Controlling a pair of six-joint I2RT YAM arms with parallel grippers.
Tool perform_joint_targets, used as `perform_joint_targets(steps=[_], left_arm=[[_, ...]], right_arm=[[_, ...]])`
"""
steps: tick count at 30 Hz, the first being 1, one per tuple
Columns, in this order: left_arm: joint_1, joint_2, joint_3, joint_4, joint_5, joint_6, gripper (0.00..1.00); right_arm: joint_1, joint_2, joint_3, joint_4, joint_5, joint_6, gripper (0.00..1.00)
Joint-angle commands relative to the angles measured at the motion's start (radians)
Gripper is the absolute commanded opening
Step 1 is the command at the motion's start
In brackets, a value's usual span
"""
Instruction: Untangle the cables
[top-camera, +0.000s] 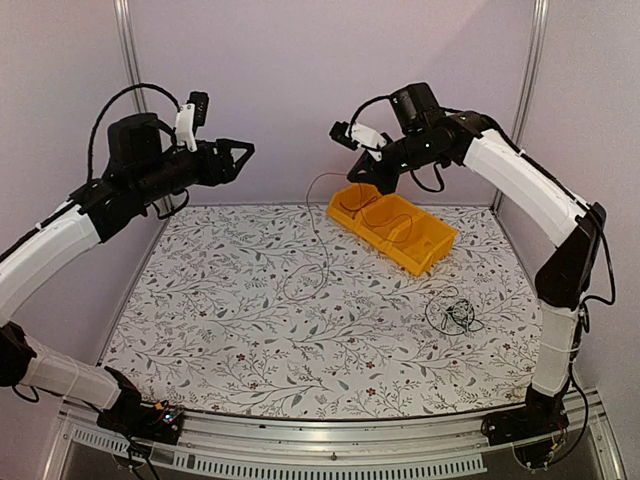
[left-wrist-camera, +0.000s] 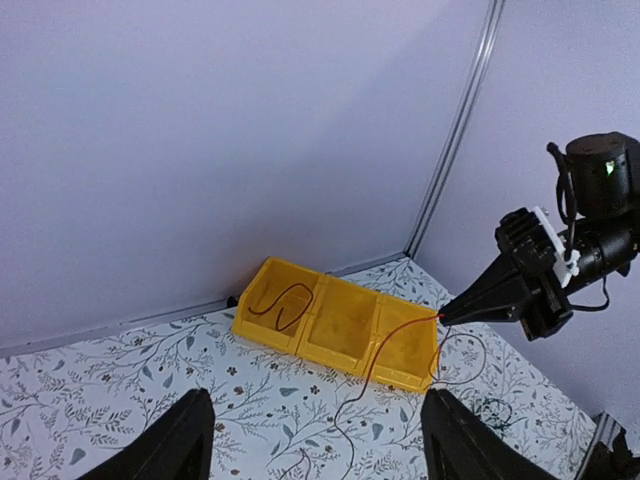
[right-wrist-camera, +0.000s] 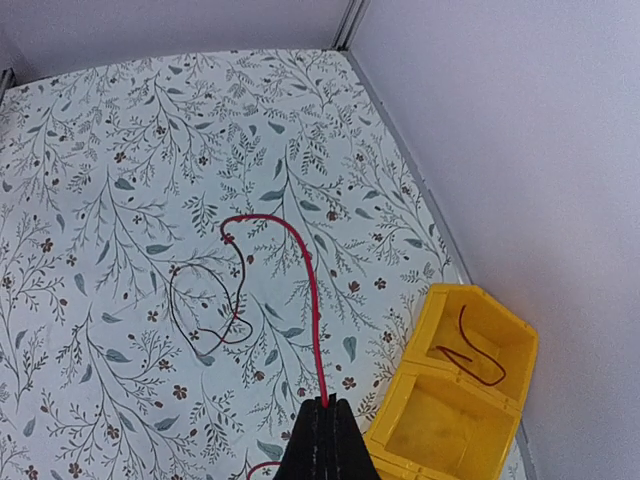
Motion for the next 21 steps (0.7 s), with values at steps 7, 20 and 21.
perform_joint_targets(steps=[7, 20, 21], left_arm=[[-0.040, 0.127, 0.040, 0.321, 0.330, 0.080, 0.76], [-0.167, 0.379, 0.179, 0.481, 0.198, 0.124, 0.73], [-0.167, 0.390, 0.186, 0.484, 0.190, 0.122, 0.70]], right_arm=[[0.009, -0.126, 0.167, 0.058, -0.047, 0.046, 0.00], [0.014, -0.111, 0.163, 0.084, -0.071, 0.092, 0.00], [0.014, -0.110, 0.163, 0.085, -0.073, 0.096, 0.00]])
